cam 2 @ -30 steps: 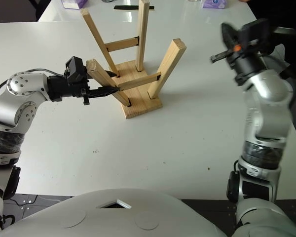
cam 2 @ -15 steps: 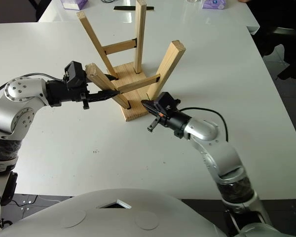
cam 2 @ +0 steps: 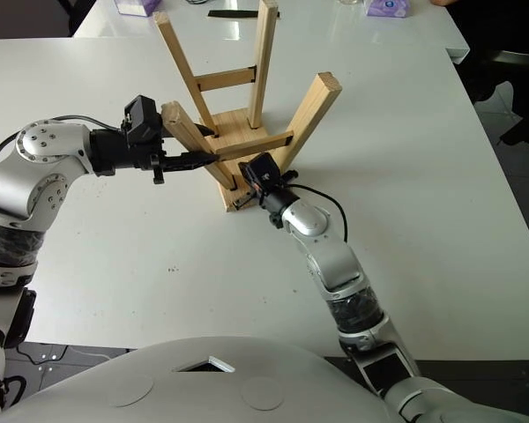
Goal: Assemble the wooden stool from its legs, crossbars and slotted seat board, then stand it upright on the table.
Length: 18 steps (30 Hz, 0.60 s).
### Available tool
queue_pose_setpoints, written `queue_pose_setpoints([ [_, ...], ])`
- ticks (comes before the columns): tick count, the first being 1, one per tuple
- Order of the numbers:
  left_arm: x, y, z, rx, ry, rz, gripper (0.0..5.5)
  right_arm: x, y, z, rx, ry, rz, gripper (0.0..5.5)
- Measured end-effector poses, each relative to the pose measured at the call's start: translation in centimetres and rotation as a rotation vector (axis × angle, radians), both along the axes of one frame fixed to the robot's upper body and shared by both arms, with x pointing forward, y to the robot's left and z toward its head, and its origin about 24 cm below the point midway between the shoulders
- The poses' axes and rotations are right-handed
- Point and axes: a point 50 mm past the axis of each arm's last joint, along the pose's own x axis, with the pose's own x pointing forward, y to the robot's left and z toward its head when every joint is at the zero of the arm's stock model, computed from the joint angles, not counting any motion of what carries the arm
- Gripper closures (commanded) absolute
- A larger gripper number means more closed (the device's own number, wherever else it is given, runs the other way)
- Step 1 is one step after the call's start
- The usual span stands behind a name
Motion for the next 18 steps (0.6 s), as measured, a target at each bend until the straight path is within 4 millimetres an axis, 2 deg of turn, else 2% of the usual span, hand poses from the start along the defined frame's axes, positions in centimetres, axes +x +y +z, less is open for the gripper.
queue_pose_setpoints([
  [16,0.22,0.10,-0.20,-0.002,0.007,0.005,3.45,-0.62,-0.44,-0.08,0.168,0.066,-0.011,5.50],
  [18,0.26,0.16,-0.30,-0.002,0.009,0.008,3.45,-0.67,-0.33,-0.18,0.118,0.048,0.002,5.50],
])
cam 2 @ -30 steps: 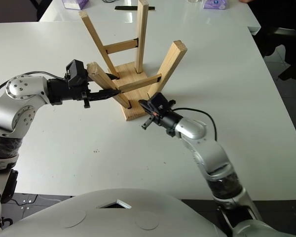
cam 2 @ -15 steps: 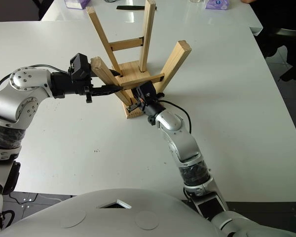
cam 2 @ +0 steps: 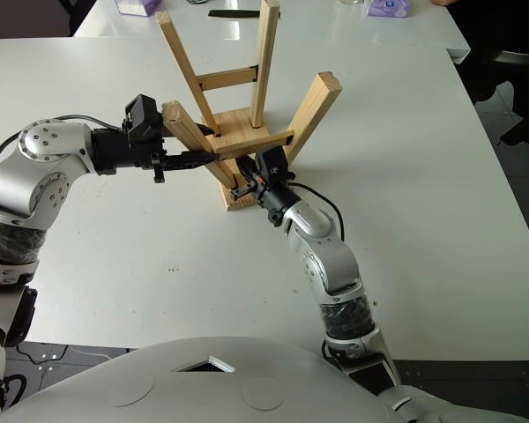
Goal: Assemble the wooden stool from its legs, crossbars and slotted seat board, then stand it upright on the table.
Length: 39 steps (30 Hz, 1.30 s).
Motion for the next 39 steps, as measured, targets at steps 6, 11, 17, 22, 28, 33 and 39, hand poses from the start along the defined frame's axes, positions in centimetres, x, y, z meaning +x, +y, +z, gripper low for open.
queue_pose_setpoints([
  [6,0.0,0.0,-0.1,0.000,0.002,0.000,3.45,-0.6,0.0,-2.5,-0.222,0.000,0.050,5.50],
  [11,0.0,0.0,-0.1,0.000,0.002,0.001,3.45,0.0,0.5,-1.1,-0.112,-0.055,-0.014,5.50],
  [17,0.0,-0.1,-0.3,0.026,-0.003,-0.001,3.45,0.8,0.5,1.6,0.017,-0.135,-0.054,5.50],
  [22,0.1,-0.2,-0.3,0.030,-0.007,-0.004,3.45,-0.4,0.6,-1.2,-0.151,-0.091,0.036,5.50],
  [28,0.3,-0.3,-0.2,0.034,-0.006,-0.010,3.45,-1.8,-0.4,-0.3,-0.135,-0.130,0.142,5.50],
  [33,0.2,0.0,0.0,0.024,-0.016,0.002,3.45,-3.6,-2.9,4.9,0.145,-0.204,0.257,5.50],
  [39,0.1,0.4,-0.5,0.017,-0.003,0.017,3.45,-1.7,-3.8,12.1,0.302,-0.393,0.188,5.50],
])
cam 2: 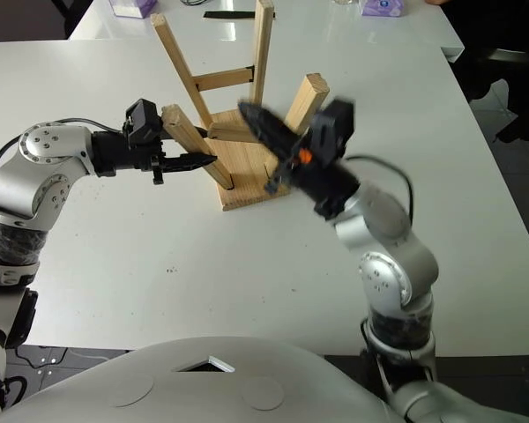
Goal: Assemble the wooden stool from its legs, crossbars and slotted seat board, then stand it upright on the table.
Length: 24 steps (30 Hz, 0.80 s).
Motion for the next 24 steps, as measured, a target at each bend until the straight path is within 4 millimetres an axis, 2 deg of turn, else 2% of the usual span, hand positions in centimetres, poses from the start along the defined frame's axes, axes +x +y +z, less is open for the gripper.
queue_pose_setpoints([
  [5,0.2,0.2,0.0,-0.006,0.005,0.009,3.45,2.5,2.2,0.2,-0.159,-0.027,-0.132,5.50],
  [10,0.6,0.1,0.0,-0.012,0.017,0.033,3.45,3.6,4.5,-2.3,-0.270,0.016,-0.193,5.50],
  [21,0.7,-1.1,0.4,-0.003,0.041,0.101,3.45,4.2,4.4,-3.5,-0.400,-0.011,-0.247,5.50],
  [24,0.7,-1.1,0.5,0.002,0.038,0.104,3.45,3.9,4.2,-5.0,-0.483,0.017,-0.230,5.50],
])
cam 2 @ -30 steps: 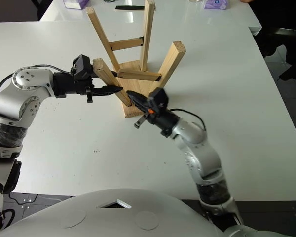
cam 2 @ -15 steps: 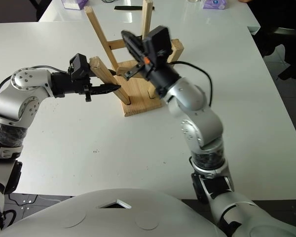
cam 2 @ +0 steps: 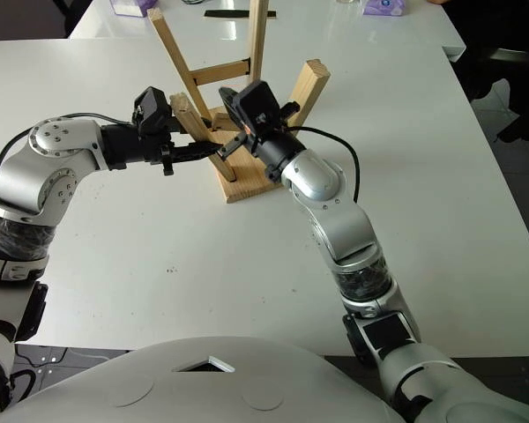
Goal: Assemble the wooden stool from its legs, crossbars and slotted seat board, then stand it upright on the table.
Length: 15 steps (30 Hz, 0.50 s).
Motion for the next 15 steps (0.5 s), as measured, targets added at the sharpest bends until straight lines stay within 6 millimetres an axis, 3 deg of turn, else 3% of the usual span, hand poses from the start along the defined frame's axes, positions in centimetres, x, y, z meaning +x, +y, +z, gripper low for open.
queue_pose_setpoints([
  [11,0.0,0.2,0.0,-0.004,0.002,0.005,3.45,0.3,-0.4,-0.5,-0.038,0.011,-0.007,5.50],
  [15,0.2,0.8,-0.2,-0.022,0.011,0.030,3.45,1.1,-0.5,1.8,0.064,-0.036,-0.023,5.50],
])
